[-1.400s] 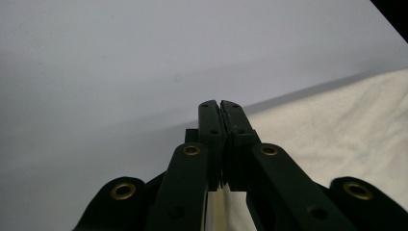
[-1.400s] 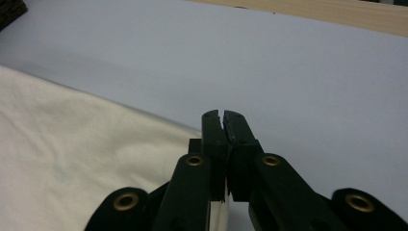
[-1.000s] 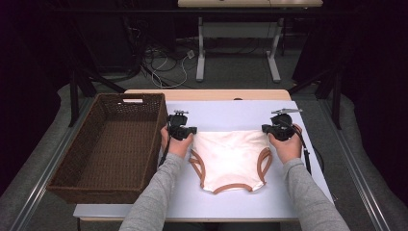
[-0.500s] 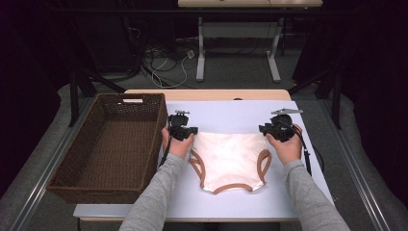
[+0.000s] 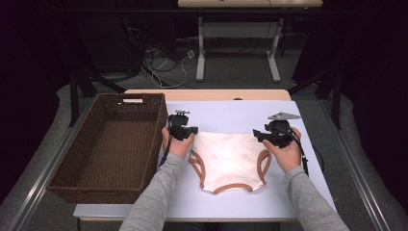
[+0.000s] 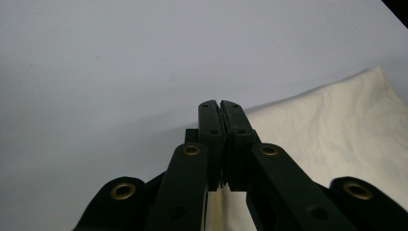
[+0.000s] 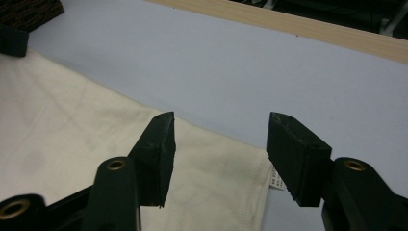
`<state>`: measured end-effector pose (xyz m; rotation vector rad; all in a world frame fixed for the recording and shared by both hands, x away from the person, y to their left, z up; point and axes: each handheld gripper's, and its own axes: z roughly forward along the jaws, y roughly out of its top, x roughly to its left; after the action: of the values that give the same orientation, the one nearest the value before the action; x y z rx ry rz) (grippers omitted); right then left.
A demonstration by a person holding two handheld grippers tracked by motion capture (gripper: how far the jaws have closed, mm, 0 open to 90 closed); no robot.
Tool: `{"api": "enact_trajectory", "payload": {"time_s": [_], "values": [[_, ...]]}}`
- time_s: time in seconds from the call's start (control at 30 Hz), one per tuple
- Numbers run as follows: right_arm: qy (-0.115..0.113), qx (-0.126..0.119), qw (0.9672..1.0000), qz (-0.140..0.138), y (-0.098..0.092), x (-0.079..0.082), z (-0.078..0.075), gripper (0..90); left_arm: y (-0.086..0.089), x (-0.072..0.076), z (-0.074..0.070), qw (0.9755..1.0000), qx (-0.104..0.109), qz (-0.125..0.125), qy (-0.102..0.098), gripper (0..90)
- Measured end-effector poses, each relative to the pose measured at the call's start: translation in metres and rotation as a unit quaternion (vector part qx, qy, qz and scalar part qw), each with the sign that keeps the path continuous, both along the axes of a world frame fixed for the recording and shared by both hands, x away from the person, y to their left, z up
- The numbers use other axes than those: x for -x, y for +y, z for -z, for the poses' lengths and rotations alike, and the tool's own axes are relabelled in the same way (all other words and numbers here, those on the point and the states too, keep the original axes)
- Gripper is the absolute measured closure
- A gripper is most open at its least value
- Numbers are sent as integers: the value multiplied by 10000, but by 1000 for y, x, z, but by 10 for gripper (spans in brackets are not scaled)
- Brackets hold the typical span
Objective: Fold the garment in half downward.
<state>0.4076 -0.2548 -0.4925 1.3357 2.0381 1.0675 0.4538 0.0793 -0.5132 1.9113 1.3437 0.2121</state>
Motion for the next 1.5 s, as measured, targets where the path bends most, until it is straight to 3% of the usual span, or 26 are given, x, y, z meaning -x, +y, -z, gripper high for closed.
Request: {"api": "enact_trajectory", "payload": {"time_s": [0.33, 0.53, 0.73, 1.07, 1.27, 1.33, 1.43, 1.5], "values": [[-136, 26, 9993, -354, 16, 22, -3, 399, 0, 0, 0, 10000, -2, 23, -2, 878], [-313, 62, 9972, -681, 29, 37, 1, 395, 0, 1, -1, 10000, -29, 33, -16, 878], [-157, 79, 9955, -936, 46, 52, 5, 359, 0, 1, -1, 10000, -17, 32, -9, 878], [-222, -66, 9911, -1314, 70, 73, 9, 154, 0, 2, -1, 10000, -15, 55, -9, 878], [-199, -8, 9887, -1484, 81, 83, 14, 89, -1, 2, -2, 10000, -21, 64, -16, 878], [-139, -99, 9888, -1481, 85, 86, 15, 81, 0, 2, -2, 10000, -17, 64, -21, 878], [-124, -9, 9859, -1667, 88, 91, 18, 81, -1, 2, -2, 10000, -16, 52, -23, 878], [-127, 134, 9857, -1677, 90, 95, 20, 95, -1, 2, -2, 10000, -35, 73, -34, 878]]}}
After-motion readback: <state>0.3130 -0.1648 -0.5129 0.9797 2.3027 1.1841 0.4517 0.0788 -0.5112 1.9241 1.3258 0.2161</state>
